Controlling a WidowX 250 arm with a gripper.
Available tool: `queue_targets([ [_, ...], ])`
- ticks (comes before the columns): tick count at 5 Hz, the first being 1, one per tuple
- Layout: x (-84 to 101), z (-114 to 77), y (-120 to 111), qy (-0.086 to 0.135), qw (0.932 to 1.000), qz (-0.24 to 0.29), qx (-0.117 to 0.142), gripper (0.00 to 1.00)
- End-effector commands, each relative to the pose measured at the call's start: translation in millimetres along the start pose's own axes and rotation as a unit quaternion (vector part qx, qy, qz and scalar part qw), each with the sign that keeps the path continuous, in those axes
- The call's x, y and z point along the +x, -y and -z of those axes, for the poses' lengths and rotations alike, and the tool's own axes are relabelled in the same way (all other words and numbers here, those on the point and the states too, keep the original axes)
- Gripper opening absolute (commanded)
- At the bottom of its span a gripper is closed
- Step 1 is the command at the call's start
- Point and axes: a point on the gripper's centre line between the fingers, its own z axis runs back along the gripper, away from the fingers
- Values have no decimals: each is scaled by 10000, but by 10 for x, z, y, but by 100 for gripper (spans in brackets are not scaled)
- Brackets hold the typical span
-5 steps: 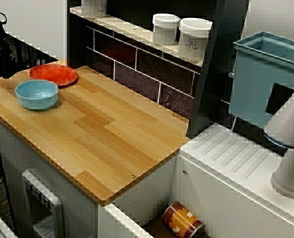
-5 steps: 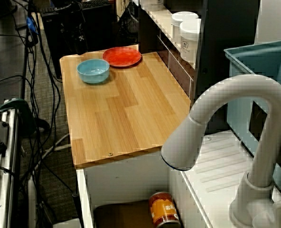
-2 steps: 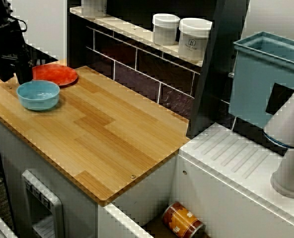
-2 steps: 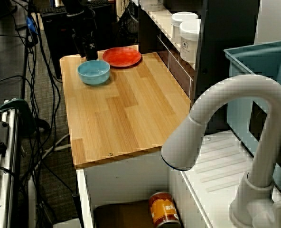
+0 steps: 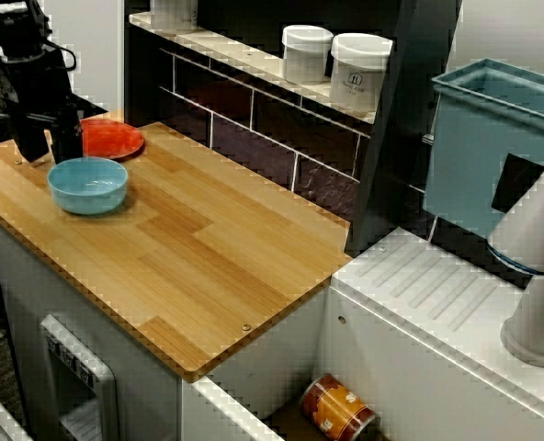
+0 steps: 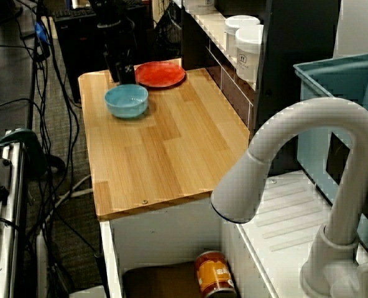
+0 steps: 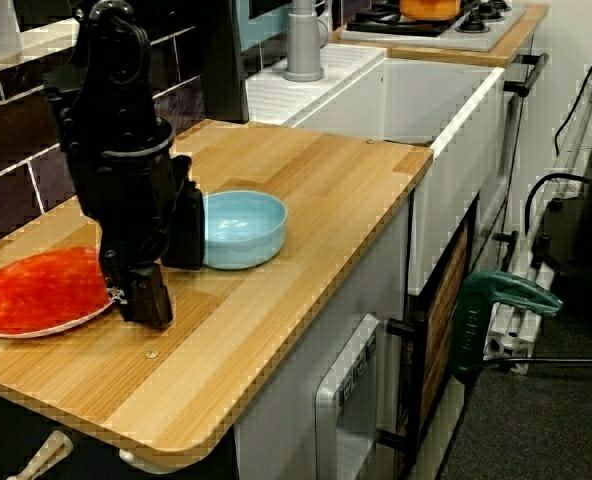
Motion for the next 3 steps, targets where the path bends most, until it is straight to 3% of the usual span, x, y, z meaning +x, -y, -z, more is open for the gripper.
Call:
queue_targets([
  [1,-192,-99,187,82,9988,467,123,100],
  [3,-239,-9,534,-100,9968,794,73,100],
])
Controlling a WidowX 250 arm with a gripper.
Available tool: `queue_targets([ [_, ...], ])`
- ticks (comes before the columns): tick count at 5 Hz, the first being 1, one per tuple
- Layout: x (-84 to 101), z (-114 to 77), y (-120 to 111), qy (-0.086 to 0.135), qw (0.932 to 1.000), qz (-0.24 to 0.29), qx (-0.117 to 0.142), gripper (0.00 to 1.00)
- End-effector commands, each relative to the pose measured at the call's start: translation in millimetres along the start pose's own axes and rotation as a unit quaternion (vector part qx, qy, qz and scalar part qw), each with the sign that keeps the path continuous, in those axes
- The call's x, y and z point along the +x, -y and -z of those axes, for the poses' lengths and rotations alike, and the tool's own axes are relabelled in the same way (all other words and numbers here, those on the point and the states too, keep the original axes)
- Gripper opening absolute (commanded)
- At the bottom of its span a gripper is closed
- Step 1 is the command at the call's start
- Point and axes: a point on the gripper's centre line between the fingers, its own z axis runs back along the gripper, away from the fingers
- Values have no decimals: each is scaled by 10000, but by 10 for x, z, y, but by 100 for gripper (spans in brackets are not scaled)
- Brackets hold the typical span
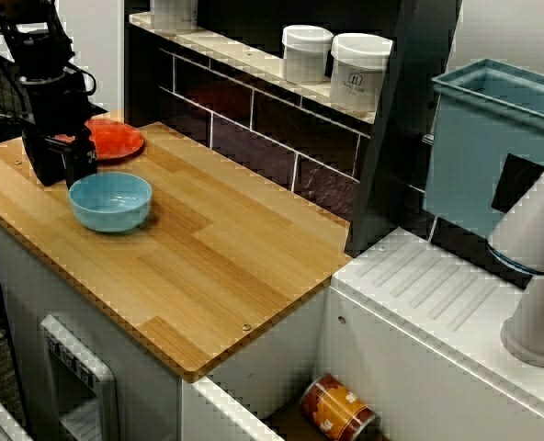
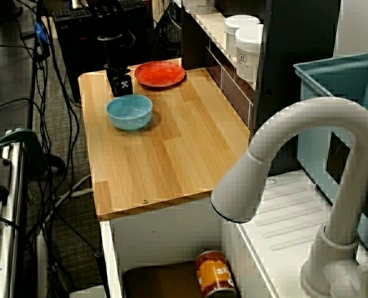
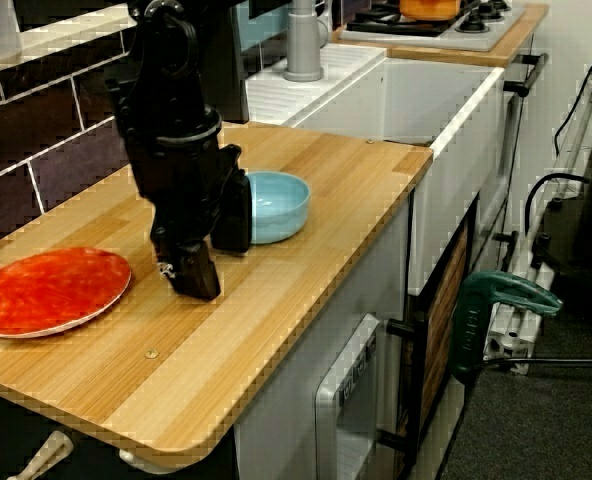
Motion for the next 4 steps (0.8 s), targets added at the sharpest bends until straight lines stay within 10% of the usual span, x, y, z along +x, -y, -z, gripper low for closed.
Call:
queue_targets([
  [1,-55,-88,413,147,9986,478,153,100],
  [4,-58,46,1050,86,9927,1120,435,100],
])
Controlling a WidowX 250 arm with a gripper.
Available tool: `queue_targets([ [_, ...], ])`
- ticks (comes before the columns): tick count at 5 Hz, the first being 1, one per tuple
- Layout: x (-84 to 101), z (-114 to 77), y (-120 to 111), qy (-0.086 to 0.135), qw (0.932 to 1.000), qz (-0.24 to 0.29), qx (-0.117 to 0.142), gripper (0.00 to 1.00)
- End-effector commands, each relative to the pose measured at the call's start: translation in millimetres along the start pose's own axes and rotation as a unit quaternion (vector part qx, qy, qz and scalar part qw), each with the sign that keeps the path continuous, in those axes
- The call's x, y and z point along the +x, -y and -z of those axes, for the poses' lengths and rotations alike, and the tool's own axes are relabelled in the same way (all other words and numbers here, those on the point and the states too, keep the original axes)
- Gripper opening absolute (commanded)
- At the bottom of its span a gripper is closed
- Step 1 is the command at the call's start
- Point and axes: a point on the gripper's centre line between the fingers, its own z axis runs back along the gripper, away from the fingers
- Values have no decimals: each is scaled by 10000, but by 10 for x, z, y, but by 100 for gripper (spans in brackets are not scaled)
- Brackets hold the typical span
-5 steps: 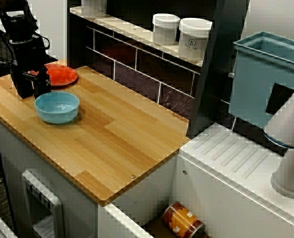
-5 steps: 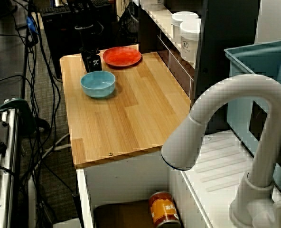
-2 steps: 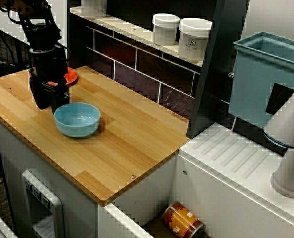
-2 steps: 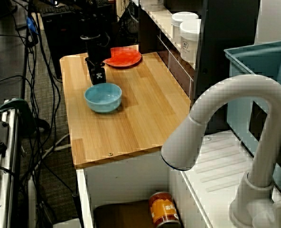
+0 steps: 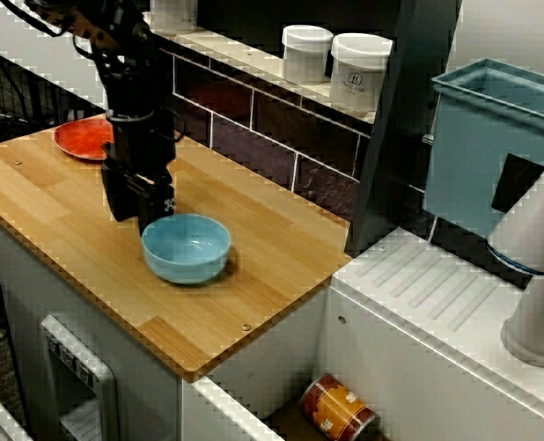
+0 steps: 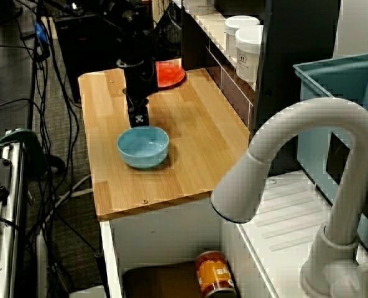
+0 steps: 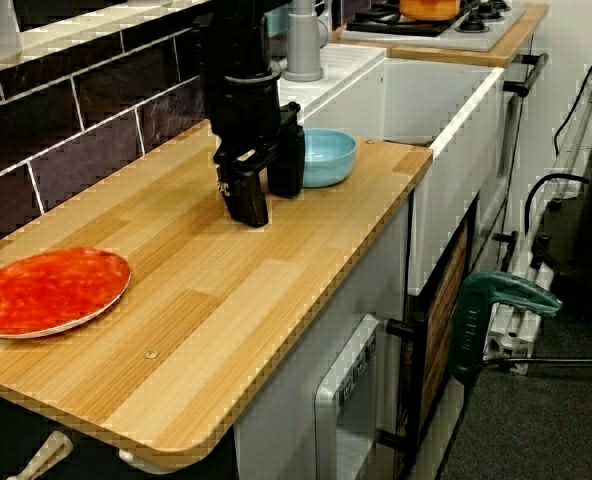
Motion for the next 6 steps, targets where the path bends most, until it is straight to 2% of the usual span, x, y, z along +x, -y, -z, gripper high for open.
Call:
queue_targets([
  [1,-139,-146,167,242,9992,262,174,100],
  [3,-278,-449,64,459,9989,-81,63,100],
  [5,-344,-618,251,422,9989,156,-108,100],
  [6,-403,-558,465,594,9980,204,-79,100],
])
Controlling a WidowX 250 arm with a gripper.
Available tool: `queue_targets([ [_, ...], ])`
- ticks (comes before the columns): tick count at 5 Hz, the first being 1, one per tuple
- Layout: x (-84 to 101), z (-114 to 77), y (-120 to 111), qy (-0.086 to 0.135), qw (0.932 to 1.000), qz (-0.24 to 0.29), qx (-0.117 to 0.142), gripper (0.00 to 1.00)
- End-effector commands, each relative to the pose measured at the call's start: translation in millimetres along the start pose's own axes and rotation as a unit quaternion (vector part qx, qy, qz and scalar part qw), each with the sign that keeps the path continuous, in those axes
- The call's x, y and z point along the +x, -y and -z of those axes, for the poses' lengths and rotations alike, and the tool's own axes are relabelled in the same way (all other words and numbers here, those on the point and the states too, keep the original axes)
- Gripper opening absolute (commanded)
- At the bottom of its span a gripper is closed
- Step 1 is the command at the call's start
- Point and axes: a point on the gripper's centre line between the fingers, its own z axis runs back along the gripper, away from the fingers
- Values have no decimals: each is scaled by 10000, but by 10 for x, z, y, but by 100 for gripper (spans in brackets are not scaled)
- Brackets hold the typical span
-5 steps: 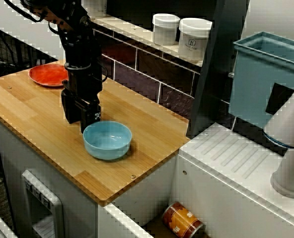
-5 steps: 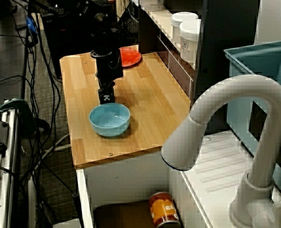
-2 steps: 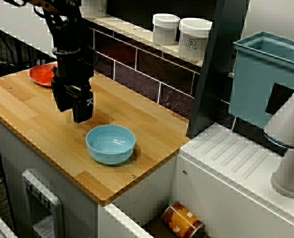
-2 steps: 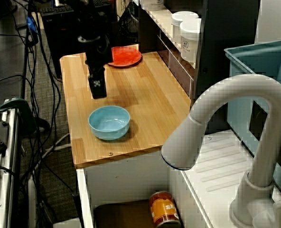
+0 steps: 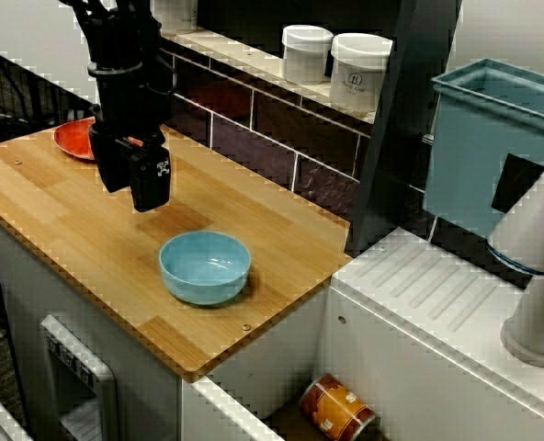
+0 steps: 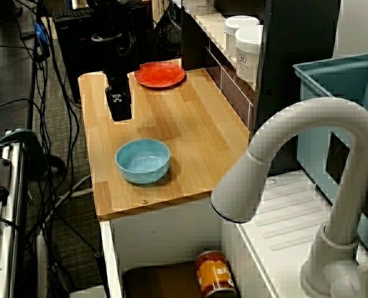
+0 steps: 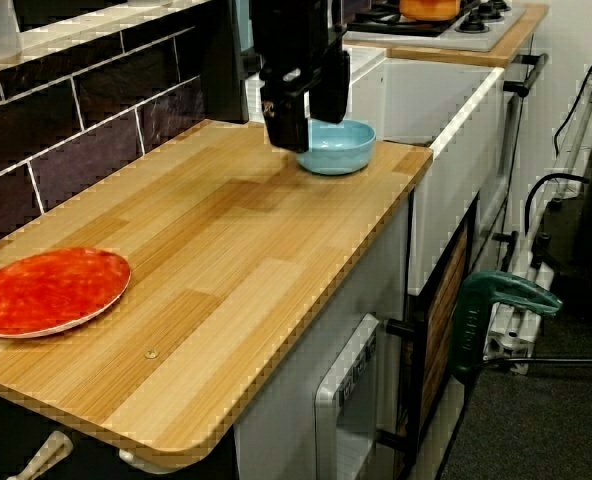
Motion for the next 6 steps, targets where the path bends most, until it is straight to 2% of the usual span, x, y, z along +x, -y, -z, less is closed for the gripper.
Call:
queue_targets([
  [1,-192,26,310,440,9989,68,139,100],
  [3,-65,164,522,377,9989,61,280,100],
  [5,128,336,450,213,9991,-49,355,100],
  [6,170,323,384,113,9993,-31,350,100],
])
